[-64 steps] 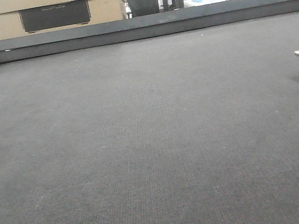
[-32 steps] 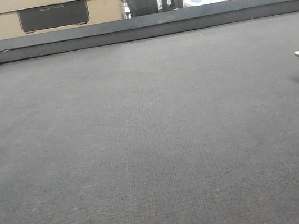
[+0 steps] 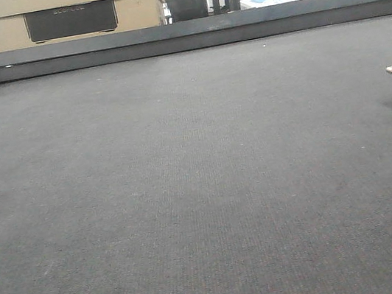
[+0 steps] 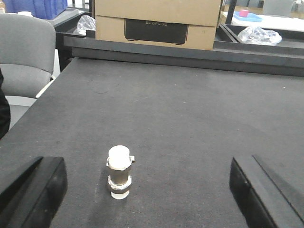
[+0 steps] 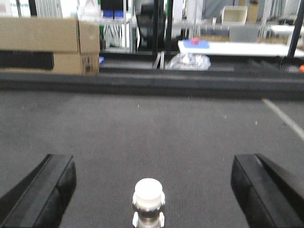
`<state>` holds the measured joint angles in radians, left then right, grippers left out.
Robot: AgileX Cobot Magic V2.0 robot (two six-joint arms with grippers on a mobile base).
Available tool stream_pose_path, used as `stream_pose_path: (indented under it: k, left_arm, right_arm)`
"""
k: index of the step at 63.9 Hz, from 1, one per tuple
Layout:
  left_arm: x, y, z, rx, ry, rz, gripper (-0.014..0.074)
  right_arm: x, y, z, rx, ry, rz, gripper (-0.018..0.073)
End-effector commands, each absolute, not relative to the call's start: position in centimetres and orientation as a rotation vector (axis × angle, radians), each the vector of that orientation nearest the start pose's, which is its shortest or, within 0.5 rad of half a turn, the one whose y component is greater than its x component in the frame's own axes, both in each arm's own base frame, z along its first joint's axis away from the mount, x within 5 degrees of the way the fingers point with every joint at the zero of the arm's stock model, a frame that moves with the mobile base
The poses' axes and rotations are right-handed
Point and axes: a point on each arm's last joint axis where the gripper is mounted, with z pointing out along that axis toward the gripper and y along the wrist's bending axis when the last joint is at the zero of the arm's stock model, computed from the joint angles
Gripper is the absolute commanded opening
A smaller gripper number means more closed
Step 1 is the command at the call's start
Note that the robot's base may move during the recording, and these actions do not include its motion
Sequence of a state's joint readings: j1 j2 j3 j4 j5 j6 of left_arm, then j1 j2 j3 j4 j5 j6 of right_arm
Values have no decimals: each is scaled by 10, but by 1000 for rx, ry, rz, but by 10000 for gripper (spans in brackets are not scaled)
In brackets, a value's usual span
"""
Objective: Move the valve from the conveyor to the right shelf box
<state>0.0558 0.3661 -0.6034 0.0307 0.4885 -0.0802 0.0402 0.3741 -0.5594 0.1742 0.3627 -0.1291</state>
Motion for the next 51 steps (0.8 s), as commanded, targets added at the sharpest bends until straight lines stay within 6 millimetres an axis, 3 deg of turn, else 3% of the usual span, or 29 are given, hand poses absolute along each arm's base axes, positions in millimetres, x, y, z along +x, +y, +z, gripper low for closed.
stream_pose_path:
  k: [1, 16, 27, 38, 51]
  left_arm:
    - [70, 4, 351, -91, 1707, 6, 601]
    - [71, 4, 351, -84, 1704, 0, 601]
    - [71, 4, 352, -82, 1699, -1, 601]
    - [71, 4, 352, -82, 1694, -2, 601]
    - [71, 4, 352, -82, 1691, -2, 601]
  right_arm:
    - [94, 11, 352, -65, 1752, 113, 570]
    - [164, 16, 385, -149, 2088, 106, 570]
    - [218, 20, 394, -220, 2301, 113, 570]
    - [269, 24, 385, -291, 2481, 123, 570]
    - [315, 26, 355, -330, 2639, 141, 570]
